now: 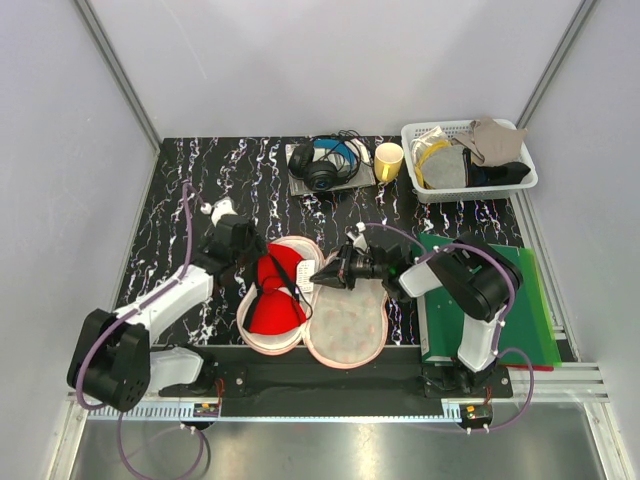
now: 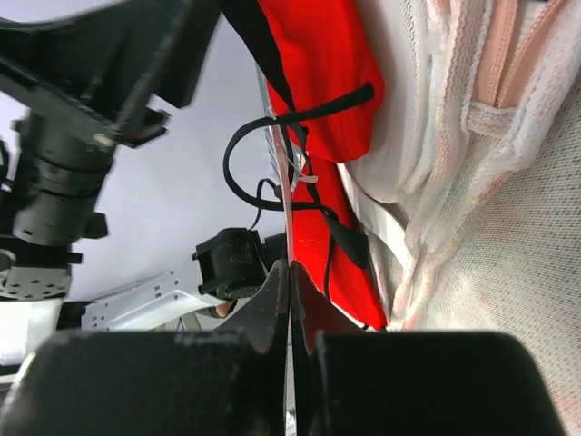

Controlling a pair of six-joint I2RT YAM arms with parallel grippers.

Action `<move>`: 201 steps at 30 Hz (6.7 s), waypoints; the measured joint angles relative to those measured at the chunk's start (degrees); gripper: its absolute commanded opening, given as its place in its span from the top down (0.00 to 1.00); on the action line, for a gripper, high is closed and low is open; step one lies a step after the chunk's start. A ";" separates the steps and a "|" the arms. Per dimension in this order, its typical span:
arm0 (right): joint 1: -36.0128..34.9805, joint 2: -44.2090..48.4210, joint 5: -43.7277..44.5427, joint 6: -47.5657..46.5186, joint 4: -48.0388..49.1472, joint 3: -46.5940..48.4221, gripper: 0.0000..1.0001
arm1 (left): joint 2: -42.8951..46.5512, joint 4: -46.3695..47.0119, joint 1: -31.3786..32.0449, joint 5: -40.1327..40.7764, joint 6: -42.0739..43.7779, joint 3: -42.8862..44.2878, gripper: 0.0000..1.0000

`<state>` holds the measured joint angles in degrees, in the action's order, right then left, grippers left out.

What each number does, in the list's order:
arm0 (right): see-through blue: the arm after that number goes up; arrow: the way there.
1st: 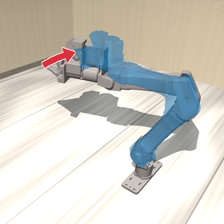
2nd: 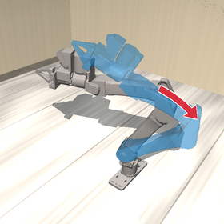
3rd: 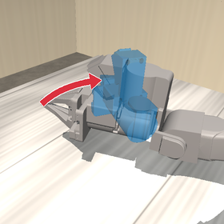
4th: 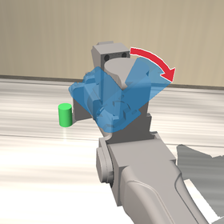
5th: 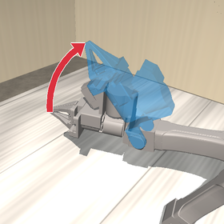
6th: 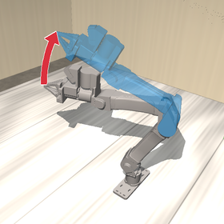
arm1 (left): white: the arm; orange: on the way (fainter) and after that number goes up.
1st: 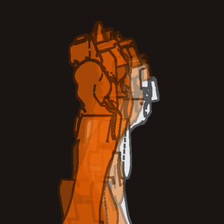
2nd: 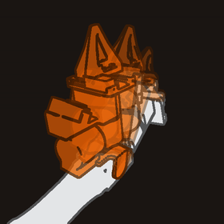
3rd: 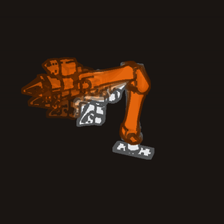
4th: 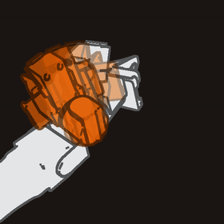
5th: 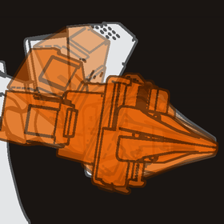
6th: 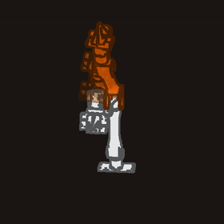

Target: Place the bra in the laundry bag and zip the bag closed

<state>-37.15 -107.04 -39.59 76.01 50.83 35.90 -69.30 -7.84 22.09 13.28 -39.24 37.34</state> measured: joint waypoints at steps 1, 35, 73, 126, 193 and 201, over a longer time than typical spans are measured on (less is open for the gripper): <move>-0.26 0.00 0.33 0.50 0.44 -0.13 1.00 | -0.37 0.00 -0.04 0.68 -0.52 -0.92 0.44; -5.79 -3.98 16.87 0.28 -12.09 6.29 0.64 | -11.89 13.94 1.22 -13.64 1.40 -3.10 0.84; -6.25 39.45 43.65 -12.83 -78.60 -3.78 0.14 | 0.63 1.62 4.31 -9.64 6.12 -0.48 0.52; 7.65 57.02 47.32 -27.47 -104.37 16.31 0.00 | -41.16 -14.03 68.52 8.85 5.11 34.60 1.00; -7.28 -9.68 -4.09 -21.97 -18.47 18.53 0.06 | 30.51 -23.45 11.80 10.75 -26.60 -21.16 0.96; -7.43 -14.75 -6.12 -19.54 -5.81 18.10 0.33 | 36.81 -22.97 11.78 9.44 -24.15 -22.40 0.72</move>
<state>-44.58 -121.80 -45.71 56.47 45.01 54.00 -32.49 -30.81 33.87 22.72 -63.40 14.94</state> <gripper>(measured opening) 0.776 0.120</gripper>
